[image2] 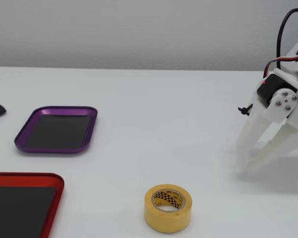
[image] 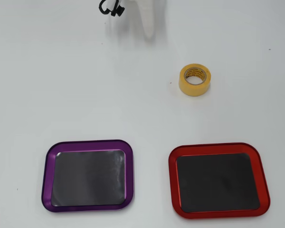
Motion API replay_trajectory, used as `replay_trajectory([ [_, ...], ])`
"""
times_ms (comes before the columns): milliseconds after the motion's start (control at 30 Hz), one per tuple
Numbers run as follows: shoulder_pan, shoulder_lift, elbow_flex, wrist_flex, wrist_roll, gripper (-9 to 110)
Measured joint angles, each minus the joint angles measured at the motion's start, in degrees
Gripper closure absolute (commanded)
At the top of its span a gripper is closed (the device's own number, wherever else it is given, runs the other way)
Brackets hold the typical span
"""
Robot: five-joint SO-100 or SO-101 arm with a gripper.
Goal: Grasp a tape and put it in the right purple dish.
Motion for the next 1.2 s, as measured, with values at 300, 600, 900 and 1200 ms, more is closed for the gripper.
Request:
replay_trajectory([
  [300, 0.4, 0.0, 0.4, -1.1, -0.3, 101],
  [600, 0.4, 0.0, 0.4, -3.1, -0.3, 101],
  [900, 8.0, -1.8, -2.9, -9.0, -4.9, 101],
  [1200, 0.3, -31.4, -27.9, -5.8, -6.7, 100],
])
